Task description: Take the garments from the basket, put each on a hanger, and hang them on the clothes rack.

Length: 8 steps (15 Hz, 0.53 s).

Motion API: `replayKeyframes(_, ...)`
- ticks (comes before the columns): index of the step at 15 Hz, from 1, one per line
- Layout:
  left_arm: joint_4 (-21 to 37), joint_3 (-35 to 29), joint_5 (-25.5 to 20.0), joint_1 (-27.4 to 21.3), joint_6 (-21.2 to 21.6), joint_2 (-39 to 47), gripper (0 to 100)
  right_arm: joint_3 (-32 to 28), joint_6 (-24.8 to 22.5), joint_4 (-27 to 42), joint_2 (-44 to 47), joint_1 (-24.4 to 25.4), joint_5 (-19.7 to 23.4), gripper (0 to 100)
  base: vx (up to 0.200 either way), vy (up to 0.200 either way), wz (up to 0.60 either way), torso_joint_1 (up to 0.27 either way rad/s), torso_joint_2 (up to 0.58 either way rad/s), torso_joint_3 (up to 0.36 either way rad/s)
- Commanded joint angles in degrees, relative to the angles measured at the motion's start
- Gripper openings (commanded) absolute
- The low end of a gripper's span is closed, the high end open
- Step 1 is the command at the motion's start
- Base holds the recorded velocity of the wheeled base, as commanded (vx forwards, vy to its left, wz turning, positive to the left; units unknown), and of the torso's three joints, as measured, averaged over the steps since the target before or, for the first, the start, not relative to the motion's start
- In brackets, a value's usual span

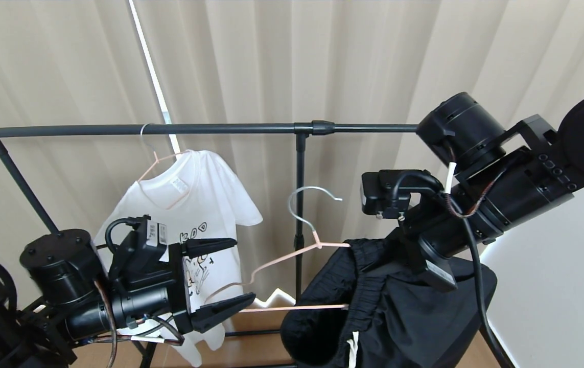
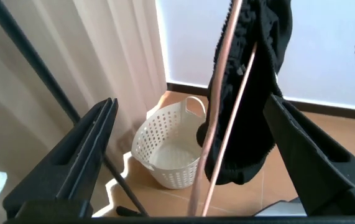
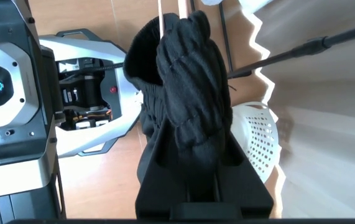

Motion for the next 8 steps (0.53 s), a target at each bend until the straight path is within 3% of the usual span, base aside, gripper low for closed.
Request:
replayKeyframes(1, -0.06, -0.44, -0.01, 2.05, -2.90, -3.78, 100, 1.06, 0.19, -0.04, -2.62, -1.17, -0.59, 0, 0.000, 0.000, 0.00, 0.000, 0.00, 0.000)
replayKeyframes(2, -0.06, -0.62, -0.01, 2.31, -3.69, -4.05, 100, 1.41, 0.19, -0.12, -2.89, -1.43, -0.67, 0, 0.000, 0.000, 0.00, 0.000, 0.00, 0.000)
replayKeyframes(3, -0.06, -1.76, -0.01, 3.19, -9.14, -5.63, 100, 3.52, 0.37, -0.91, -4.73, -1.96, -2.26, 0, 0.000, 0.000, 0.00, 0.000, 0.00, 0.000)
replayKeyframes(4, -0.06, -3.78, 0.08, 3.98, -17.93, -7.04, 100, 8.79, 1.25, -6.19, -7.19, -2.13, -3.93, 0, 0.000, 0.000, 0.00, 0.000, 0.00, 0.000)
replayKeyframes(5, -0.06, -4.92, 0.17, 4.07, -20.83, -7.04, 100, 13.62, 1.51, -12.25, -8.95, -2.49, -4.45, 0, 0.000, 0.000, 0.00, 0.000, 0.00, 0.000)
replayKeyframes(7, -0.06, -6.51, 0.17, 3.80, -21.18, -6.86, 100, 26.02, 1.69, -28.42, -12.38, -3.63, -5.51, 0, 0.000, 0.000, 0.00, 0.000, 0.00, 0.000)
replayKeyframes(8, 0.65, -7.21, 0.17, 3.80, -21.18, -6.86, 100, 29.18, 1.78, -32.56, -12.99, -3.80, -6.12, 0, 0.000, 0.000, 0.00, 0.000, 0.00, 0.000)
